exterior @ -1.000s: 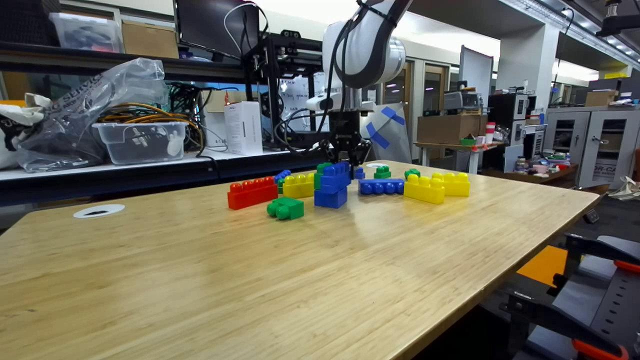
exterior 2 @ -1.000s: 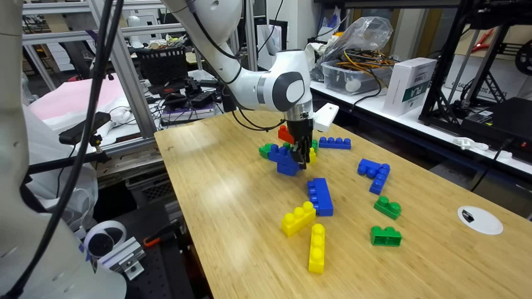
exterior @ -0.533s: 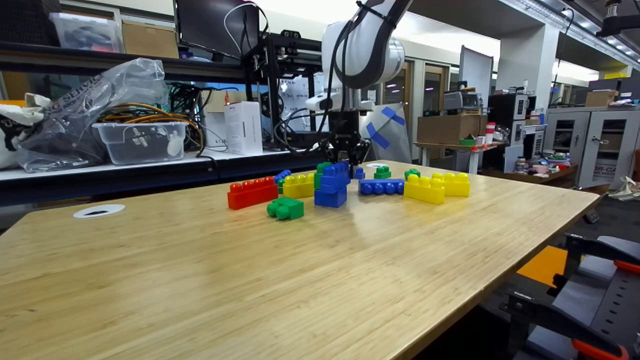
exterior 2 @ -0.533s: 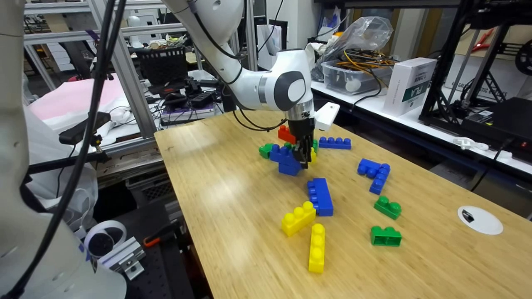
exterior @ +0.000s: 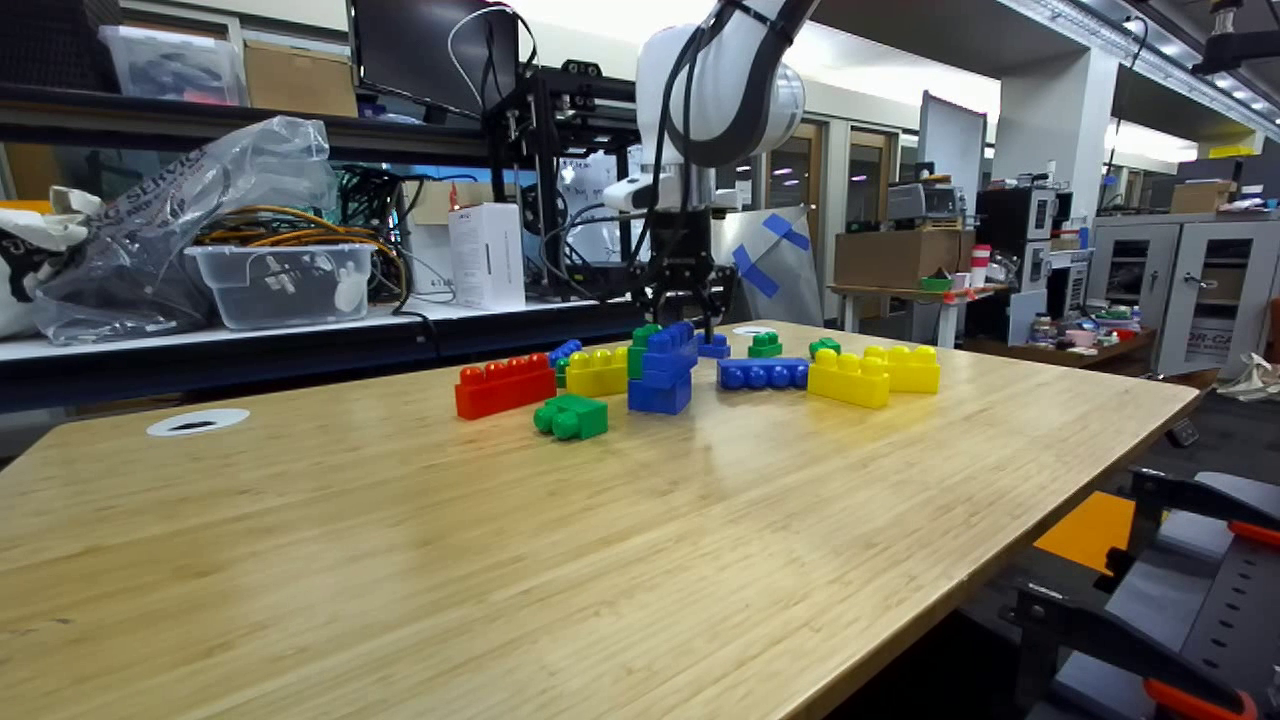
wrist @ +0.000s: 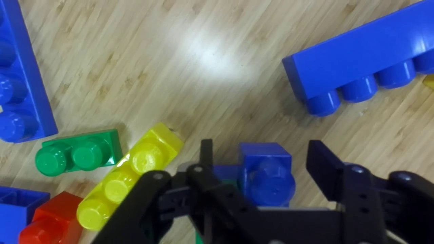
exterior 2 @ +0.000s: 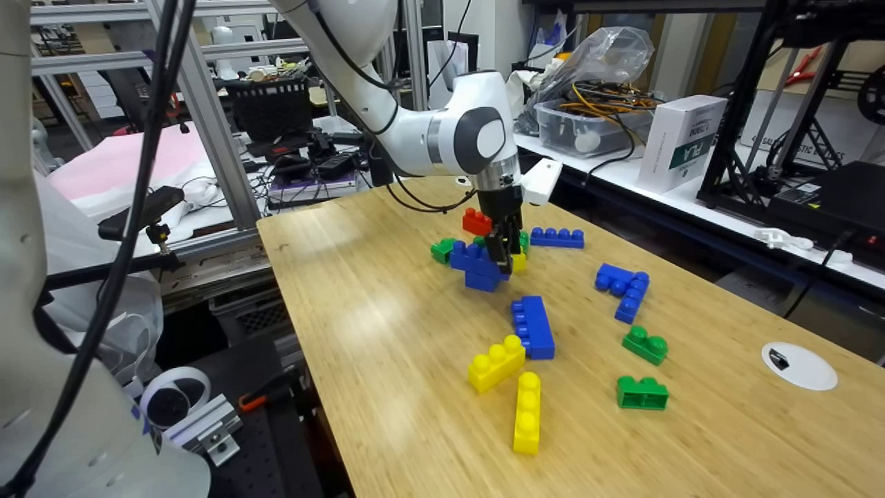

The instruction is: Remove the blue building block from the center left of the table and put it on the blue and green one

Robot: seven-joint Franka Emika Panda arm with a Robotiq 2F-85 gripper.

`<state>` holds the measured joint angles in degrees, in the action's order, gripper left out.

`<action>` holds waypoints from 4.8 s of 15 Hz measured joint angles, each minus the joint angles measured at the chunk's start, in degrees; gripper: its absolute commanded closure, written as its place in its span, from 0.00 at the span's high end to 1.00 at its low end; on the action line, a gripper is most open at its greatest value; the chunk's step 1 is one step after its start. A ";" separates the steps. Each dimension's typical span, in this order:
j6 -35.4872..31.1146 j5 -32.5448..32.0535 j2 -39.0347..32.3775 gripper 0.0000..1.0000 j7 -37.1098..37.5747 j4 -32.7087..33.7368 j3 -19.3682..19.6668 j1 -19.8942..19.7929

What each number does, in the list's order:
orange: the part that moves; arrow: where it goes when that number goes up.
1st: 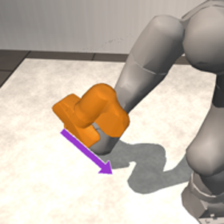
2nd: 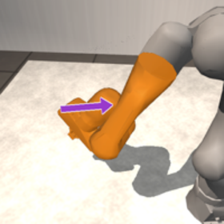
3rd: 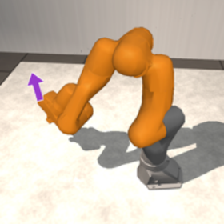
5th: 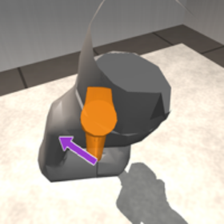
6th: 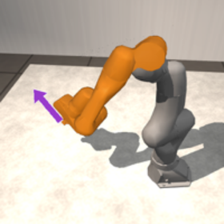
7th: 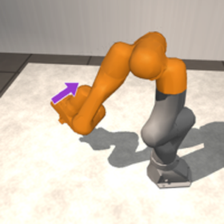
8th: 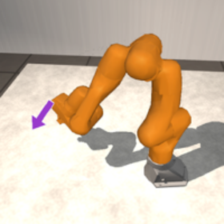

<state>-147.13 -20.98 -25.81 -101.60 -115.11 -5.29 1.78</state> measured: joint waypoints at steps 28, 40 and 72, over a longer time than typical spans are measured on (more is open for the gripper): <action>33.55 15.38 10.78 0.74 48.26 8.86 -0.68 3.69; 29.94 19.80 6.09 0.00 74.47 11.03 -1.25 3.47; 21.20 14.17 3.67 0.00 81.79 4.95 -1.00 3.55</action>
<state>-125.93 -6.81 -22.14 -19.81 -110.16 -6.29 5.32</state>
